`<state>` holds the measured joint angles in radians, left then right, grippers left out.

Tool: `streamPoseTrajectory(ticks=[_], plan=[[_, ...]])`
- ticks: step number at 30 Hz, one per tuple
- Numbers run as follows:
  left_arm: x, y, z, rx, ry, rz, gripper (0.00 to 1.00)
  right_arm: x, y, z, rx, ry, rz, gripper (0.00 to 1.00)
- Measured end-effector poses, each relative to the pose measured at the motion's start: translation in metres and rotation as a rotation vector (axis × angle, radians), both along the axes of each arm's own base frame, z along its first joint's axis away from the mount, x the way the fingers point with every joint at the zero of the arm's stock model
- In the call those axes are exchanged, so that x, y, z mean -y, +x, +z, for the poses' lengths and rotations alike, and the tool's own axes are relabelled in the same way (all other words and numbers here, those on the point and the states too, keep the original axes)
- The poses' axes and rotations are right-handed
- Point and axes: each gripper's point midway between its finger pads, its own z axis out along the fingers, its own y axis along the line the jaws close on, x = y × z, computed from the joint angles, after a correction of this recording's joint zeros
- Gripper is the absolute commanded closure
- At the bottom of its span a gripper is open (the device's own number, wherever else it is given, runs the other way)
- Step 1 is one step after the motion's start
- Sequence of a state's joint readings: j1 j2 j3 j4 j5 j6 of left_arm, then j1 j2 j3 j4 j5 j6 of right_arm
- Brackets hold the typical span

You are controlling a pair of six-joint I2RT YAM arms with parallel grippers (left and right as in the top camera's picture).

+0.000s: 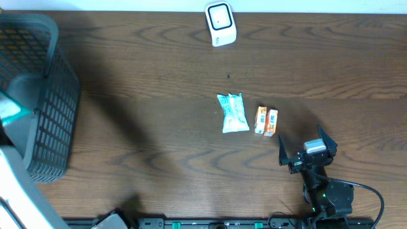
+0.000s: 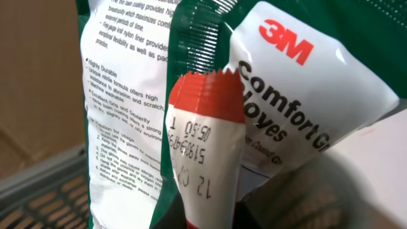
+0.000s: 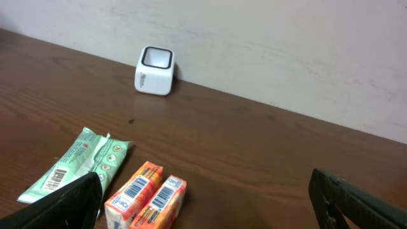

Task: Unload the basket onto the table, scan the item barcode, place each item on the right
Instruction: 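Carry the glove package to the scanner, place it, and withdraw left gripper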

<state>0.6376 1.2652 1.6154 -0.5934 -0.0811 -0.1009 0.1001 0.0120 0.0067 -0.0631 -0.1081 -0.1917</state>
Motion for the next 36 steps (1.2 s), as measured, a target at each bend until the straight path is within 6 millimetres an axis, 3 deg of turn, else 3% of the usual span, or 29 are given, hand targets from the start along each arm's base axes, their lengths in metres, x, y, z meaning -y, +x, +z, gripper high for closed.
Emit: streamPoseTrajectory(ticks=[3, 7, 10, 13, 17, 21, 22, 24, 30, 34, 36], plan=[[0.041, -0.008, 0.040, 0.107, 0.063, -0.079, 0.93, 0.000, 0.000, 0.000, 0.000, 0.000, 0.000, 0.01], [0.107, -0.023, 0.078, 0.227, 0.106, -0.234, 0.93, 0.000, 0.000, 0.000, 0.000, 0.000, 0.000, 0.01], [0.148, -0.037, 0.084, 0.261, 0.078, -0.350, 0.93, 0.000, 0.000, 0.000, 0.000, 0.000, 0.000, 0.01], [0.189, -0.041, 0.066, 0.212, 0.001, -0.485, 0.93, 0.000, 0.000, 0.000, 0.000, 0.000, 0.000, 0.01], [0.234, -0.025, 0.016, 0.026, -0.118, -0.639, 0.93, 0.000, 0.000, 0.000, 0.000, 0.000, 0.000, 0.01], [0.285, 0.008, -0.050, -0.218, -0.222, -0.754, 0.93, 0.000, 0.000, 0.000, 0.000, 0.000, 0.000, 0.01], [0.301, 0.018, -0.070, -0.285, -0.239, -0.782, 0.93, 0.000, 0.000, 0.000, 0.000, 0.000, 0.000, 0.01], [0.343, 0.040, -0.132, -0.485, -0.279, -0.830, 0.92, 0.000, 0.000, 0.000, -0.001, 0.000, 0.000, 0.01], [0.418, 0.070, -0.252, -0.771, -0.335, -0.831, 0.93, 0.000, 0.000, 0.000, 0.000, 0.000, 0.000, 0.01], [0.454, 0.077, -0.318, -0.872, -0.421, -0.797, 0.92, 0.000, 0.000, 0.000, 0.000, 0.000, 0.000, 0.01], [0.464, 0.077, -0.342, -0.911, -0.456, -0.790, 0.93, 0.000, 0.000, 0.000, 0.000, 0.000, 0.000, 0.01]])
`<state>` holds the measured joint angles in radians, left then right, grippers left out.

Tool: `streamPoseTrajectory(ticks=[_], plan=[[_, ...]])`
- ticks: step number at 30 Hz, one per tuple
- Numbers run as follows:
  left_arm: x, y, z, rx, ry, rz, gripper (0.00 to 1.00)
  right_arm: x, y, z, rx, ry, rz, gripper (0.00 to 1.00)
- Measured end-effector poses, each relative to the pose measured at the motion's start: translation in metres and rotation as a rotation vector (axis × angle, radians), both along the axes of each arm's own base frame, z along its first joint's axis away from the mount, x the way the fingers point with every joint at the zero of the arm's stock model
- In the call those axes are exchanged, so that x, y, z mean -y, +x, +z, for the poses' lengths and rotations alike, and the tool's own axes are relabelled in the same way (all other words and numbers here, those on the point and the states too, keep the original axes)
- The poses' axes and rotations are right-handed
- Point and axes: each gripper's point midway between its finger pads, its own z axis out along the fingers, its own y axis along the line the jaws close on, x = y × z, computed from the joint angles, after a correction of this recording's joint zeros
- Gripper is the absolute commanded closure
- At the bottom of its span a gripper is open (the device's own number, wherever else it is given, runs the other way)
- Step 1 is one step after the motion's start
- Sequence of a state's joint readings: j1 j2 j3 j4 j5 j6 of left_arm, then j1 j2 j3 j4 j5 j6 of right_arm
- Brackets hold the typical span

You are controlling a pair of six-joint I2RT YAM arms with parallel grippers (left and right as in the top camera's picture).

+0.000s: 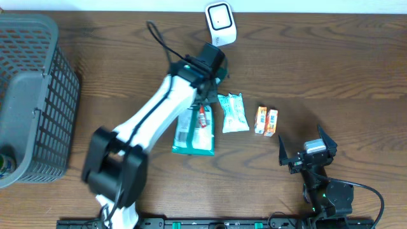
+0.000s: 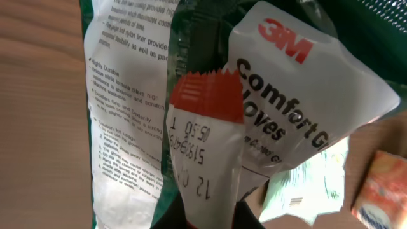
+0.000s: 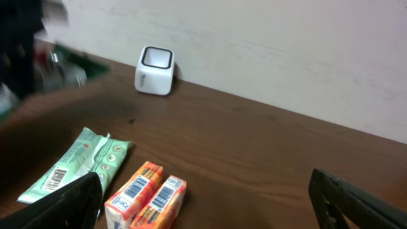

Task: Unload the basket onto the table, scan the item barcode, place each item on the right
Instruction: 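Carry the glove package to the scanner, place it, and withdraw left gripper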

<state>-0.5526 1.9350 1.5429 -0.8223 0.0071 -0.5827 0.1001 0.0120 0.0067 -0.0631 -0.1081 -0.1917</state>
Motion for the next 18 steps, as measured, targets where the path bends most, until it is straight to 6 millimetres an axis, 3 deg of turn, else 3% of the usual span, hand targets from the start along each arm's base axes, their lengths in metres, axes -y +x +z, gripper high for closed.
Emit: streamPoseTrajectory(ticks=[7, 8, 10, 11, 14, 18], plan=[[0.016, -0.008, -0.057, -0.114, 0.009, 0.002, 0.92, 0.000, 0.000, 0.000, 0.000, 0.000, 0.000, 0.01], [0.017, -0.008, -0.061, -0.119, 0.010, 0.004, 0.87, 0.000, 0.000, 0.000, 0.000, 0.000, 0.000, 0.01], [0.018, -0.008, -0.063, -0.124, 0.007, 0.010, 0.62, 0.000, 0.000, 0.000, 0.000, 0.000, 0.000, 0.01], [0.018, -0.008, -0.063, -0.125, 0.003, 0.011, 0.58, 0.000, 0.000, 0.000, 0.000, 0.000, 0.000, 0.01], [0.021, -0.009, -0.062, -0.130, -0.010, 0.004, 0.46, 0.000, 0.000, 0.000, 0.000, 0.000, 0.000, 0.01], [0.024, -0.011, -0.062, -0.142, -0.028, -0.004, 0.40, 0.000, 0.000, 0.000, 0.000, 0.000, 0.000, 0.01]])
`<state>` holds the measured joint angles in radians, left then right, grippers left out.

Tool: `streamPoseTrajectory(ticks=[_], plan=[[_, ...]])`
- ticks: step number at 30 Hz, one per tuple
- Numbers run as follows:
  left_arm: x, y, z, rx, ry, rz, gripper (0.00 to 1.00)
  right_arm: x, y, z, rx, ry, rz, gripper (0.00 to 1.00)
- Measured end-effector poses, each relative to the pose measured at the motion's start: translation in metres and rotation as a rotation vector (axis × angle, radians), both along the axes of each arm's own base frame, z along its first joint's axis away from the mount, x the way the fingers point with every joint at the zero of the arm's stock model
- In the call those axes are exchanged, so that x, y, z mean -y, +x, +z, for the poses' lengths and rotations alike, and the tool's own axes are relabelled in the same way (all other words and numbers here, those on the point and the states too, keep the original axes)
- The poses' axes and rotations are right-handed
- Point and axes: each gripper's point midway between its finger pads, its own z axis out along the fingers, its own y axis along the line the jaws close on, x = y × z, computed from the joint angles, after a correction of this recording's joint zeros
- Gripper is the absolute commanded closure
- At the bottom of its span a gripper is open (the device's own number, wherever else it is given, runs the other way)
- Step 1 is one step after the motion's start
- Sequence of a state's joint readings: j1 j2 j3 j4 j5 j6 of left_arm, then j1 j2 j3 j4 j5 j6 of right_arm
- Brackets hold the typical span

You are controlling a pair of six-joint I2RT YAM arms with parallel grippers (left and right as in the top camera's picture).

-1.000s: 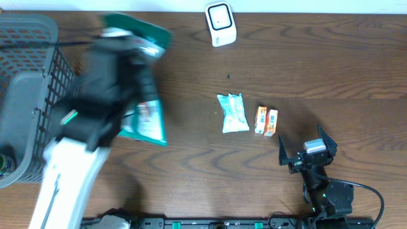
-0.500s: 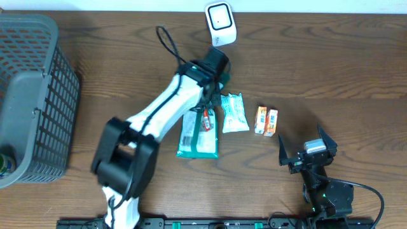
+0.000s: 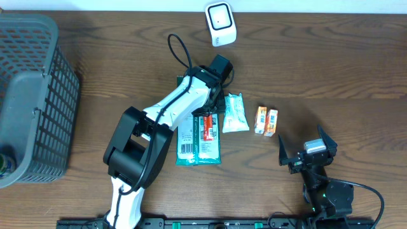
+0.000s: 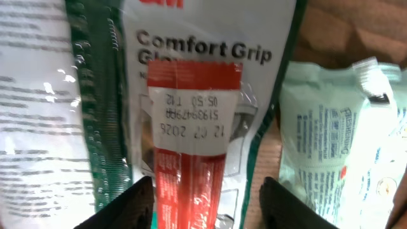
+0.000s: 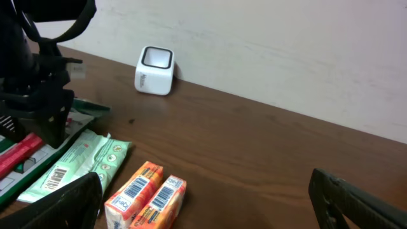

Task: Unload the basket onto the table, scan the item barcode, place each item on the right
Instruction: 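Carry the glove package to the scanner, place it, and withdraw left gripper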

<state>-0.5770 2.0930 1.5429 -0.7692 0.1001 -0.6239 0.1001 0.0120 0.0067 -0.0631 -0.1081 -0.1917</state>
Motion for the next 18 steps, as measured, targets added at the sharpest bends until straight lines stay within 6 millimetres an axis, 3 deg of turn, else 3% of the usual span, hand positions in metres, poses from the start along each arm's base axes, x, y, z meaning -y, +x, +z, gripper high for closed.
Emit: streamPoseTrajectory(ticks=[6, 10, 13, 15, 18], plan=[[0.003, -0.002, 0.002, -0.009, -0.020, -0.009, 0.37, 0.000, 0.000, 0.000, 0.000, 0.000, 0.000, 0.01], [0.005, 0.000, 0.027, 0.039, -0.046, -0.043, 0.37, 0.000, 0.000, 0.000, 0.000, 0.000, 0.000, 0.01], [-0.001, 0.005, 0.074, 0.125, -0.067, -0.051, 0.34, 0.000, 0.000, 0.000, 0.000, 0.000, 0.000, 0.01], [-0.013, 0.014, 0.120, 0.220, -0.082, -0.040, 0.33, 0.000, 0.000, 0.000, 0.000, 0.000, 0.000, 0.01], [-0.057, 0.027, 0.200, 0.398, -0.077, 0.041, 0.32, 0.000, 0.000, 0.000, 0.000, 0.000, 0.000, 0.01]])
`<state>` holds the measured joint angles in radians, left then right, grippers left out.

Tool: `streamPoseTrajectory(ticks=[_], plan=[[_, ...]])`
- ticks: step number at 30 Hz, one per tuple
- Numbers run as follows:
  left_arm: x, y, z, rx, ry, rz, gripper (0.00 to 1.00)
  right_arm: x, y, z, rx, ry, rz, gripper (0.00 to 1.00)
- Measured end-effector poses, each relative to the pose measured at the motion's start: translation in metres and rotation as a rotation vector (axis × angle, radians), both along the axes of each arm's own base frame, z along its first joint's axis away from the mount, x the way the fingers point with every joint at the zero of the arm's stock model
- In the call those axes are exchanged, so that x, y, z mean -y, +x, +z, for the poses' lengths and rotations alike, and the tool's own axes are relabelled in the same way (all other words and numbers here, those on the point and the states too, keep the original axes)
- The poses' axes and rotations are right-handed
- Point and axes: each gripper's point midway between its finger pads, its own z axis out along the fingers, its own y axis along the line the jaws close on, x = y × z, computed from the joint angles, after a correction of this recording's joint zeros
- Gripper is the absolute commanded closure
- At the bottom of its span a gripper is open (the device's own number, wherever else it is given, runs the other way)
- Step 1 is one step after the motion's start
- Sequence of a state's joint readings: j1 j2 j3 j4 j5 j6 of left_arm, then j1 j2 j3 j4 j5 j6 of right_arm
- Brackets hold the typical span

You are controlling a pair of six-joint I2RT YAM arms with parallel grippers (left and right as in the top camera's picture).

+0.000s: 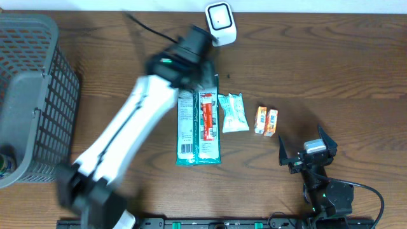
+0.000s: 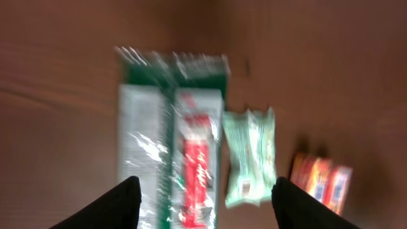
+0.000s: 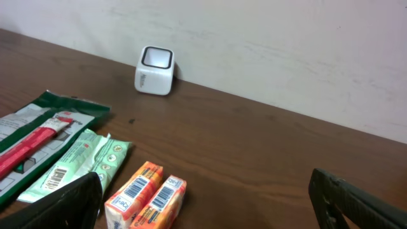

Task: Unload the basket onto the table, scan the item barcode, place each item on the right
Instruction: 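Carry the glove package to the scanner, place it, and withdraw left gripper, then reach the left gripper into the basket and grasp the green-lidded jar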

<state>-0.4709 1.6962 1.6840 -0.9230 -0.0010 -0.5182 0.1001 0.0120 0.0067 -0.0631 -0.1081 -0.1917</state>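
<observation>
A green and white glove packet [image 1: 187, 127] lies flat mid-table with a red stick packet [image 1: 206, 116] on top of it; both also show in the blurred left wrist view, the glove packet [image 2: 143, 137] beside the red stick [image 2: 196, 168]. My left gripper [image 2: 203, 210] hangs open and empty high above them, its arm [image 1: 137, 114] smeared by motion. The white scanner [image 1: 220, 23] stands at the far edge. Right of the packets are a pale green packet [image 1: 232, 112] and two orange boxes [image 1: 266, 121]. My right gripper [image 1: 308, 152] rests open near the front edge.
A grey mesh basket [image 1: 38, 95] fills the left end of the table. The right wrist view shows the scanner [image 3: 154, 70] against the back wall, with the orange boxes [image 3: 146, 194] close before the right fingers [image 3: 57, 203].
My left gripper was low over the glove packet with the red stick between its open fingers; now it is higher and further back towards the scanner. The packets lie where they were.
First my left gripper held the glove packet and red stick over by the basket, with only the pale green packet and orange boxes mid-table. Then it held them over the table beside the pale green packet. Then they lay flat under open fingers, and now the gripper is raised.
</observation>
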Motion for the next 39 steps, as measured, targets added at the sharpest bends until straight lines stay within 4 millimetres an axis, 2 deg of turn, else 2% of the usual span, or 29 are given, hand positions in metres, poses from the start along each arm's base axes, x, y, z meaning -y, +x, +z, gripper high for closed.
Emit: streamPoseTrajectory(ticks=[2, 5, 8, 11, 13, 16, 18, 20, 22, 27, 28, 33, 36, 39], plan=[[-0.047, 0.003, 0.048, 0.112, 0.017, 0.107, 0.28, 0.000, 0.000, 0.000, 0.000, 0.000, 0.000, 0.01], [-0.128, -0.004, 0.101, 0.243, 0.057, 0.306, 0.28, 0.000, 0.000, 0.000, 0.000, 0.000, 0.000, 0.01], [-0.212, -0.023, 0.132, 0.323, 0.103, 0.532, 0.27, 0.000, 0.000, 0.000, 0.000, 0.000, 0.000, 0.01], [-0.291, -0.049, 0.144, 0.344, 0.157, 0.766, 0.27, 0.000, 0.000, 0.000, 0.000, 0.000, 0.000, 0.01], [-0.336, -0.069, 0.143, 0.329, 0.193, 0.907, 0.27, 0.000, 0.000, 0.000, 0.000, 0.000, 0.000, 0.01], [-0.391, -0.097, 0.130, 0.267, 0.232, 1.080, 0.27, 0.000, 0.000, 0.000, 0.000, 0.000, 0.000, 0.01], [-0.421, -0.115, 0.115, 0.197, 0.254, 1.178, 0.27, 0.000, 0.000, 0.000, 0.000, 0.000, 0.000, 0.01], [-0.440, -0.129, 0.098, 0.122, 0.260, 1.236, 0.27, 0.000, 0.000, 0.000, 0.000, 0.000, 0.001, 0.01], [-0.463, -0.146, 0.071, 0.005, 0.263, 1.305, 0.26, -0.001, 0.000, 0.000, 0.000, 0.000, 0.006, 0.01], [-0.497, -0.173, 0.008, -0.250, 0.243, 1.379, 0.26, -0.002, 0.000, 0.000, 0.000, 0.000, 0.008, 0.01], [-0.503, -0.178, -0.005, -0.303, 0.241, 1.374, 0.23, -0.002, 0.000, 0.000, 0.000, 0.000, 0.008, 0.01], [-0.522, -0.198, -0.067, -0.537, 0.207, 1.344, 0.21, -0.002, 0.000, 0.000, 0.000, 0.000, 0.008, 0.01], [-0.527, -0.205, -0.090, -0.615, 0.190, 1.329, 0.20, -0.002, 0.000, 0.000, 0.000, 0.000, 0.008, 0.01], [-0.530, -0.208, -0.100, -0.640, 0.184, 1.322, 0.20, -0.002, 0.000, 0.000, 0.000, 0.000, 0.008, 0.01]])
